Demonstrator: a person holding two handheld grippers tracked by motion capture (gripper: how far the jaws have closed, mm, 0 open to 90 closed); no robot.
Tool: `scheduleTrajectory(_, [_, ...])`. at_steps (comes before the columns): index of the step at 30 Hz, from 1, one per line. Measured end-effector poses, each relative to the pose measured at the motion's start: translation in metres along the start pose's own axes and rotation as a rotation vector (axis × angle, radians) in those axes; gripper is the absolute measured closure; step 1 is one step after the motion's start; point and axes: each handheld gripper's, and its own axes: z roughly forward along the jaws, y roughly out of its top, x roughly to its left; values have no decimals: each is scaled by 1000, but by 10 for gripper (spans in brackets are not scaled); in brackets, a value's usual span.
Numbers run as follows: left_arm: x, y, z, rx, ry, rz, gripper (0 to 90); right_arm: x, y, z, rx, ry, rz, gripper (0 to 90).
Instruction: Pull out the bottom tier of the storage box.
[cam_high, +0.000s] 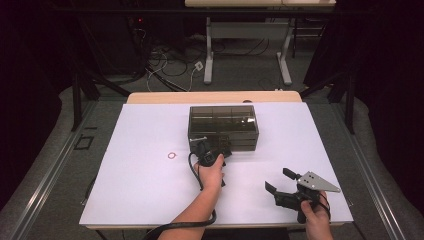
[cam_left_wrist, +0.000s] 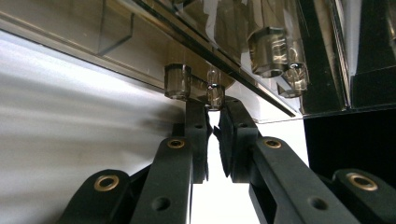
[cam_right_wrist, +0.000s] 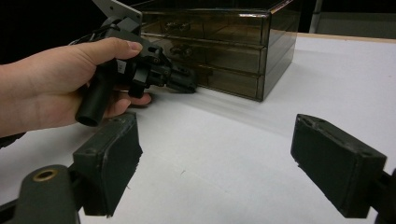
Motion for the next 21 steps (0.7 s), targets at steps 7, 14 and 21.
scheduleTrajectory(7, [-1,0,0,3,7,4,822,0,0,0,3,1,9,150])
scheduleTrajectory(14, [-1,-1,-1,-2,4,2,823,0,0,0,1,2,10,150])
scheduleTrajectory(21, [0,-2,-3,7,3,2,823,-1,0,0,-2,3,12,150])
